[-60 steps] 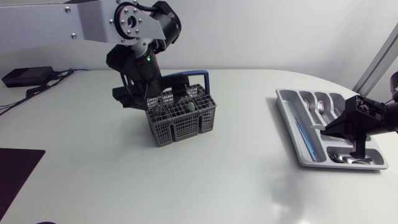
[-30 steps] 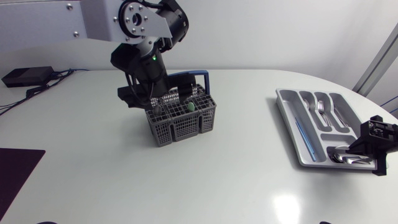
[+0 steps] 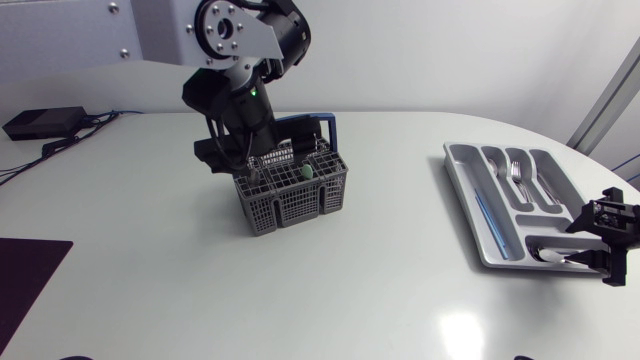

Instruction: Unload the cutlery basket into the drawer organizer.

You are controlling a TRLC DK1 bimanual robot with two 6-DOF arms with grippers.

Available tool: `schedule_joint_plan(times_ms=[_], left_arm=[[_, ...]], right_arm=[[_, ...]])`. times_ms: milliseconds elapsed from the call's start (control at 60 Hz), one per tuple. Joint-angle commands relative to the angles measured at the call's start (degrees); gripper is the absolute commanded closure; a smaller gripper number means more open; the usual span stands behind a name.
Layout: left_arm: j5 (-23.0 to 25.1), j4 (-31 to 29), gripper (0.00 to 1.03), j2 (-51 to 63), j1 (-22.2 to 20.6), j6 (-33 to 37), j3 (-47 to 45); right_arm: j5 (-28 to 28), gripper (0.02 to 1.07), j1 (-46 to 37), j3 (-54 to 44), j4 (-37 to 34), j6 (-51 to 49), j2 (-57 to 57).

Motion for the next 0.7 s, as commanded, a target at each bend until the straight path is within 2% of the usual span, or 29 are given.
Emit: schedule_joint_plan(times_ms=[0, 433, 683], left_arm=[[-0.56, 0.01, 0.06, -0.66, -0.33, -1.63, 2.32], [0.67, 1.15, 0.06, 1.01, -0.33, -2.60, 4.78], [1.19, 1.15, 0.06, 2.68, -0.07, -2.60, 7.15]], right_arm=[[-0.06, 0.15, 1.84, -1.67, -0.19, 2.39, -4.05], [-5.07, 0.12, 11.42, -1.67, -3.97, 19.18, -14.16], [-6.83, 0.12, 23.02, -0.79, -6.87, 35.18, -18.47]])
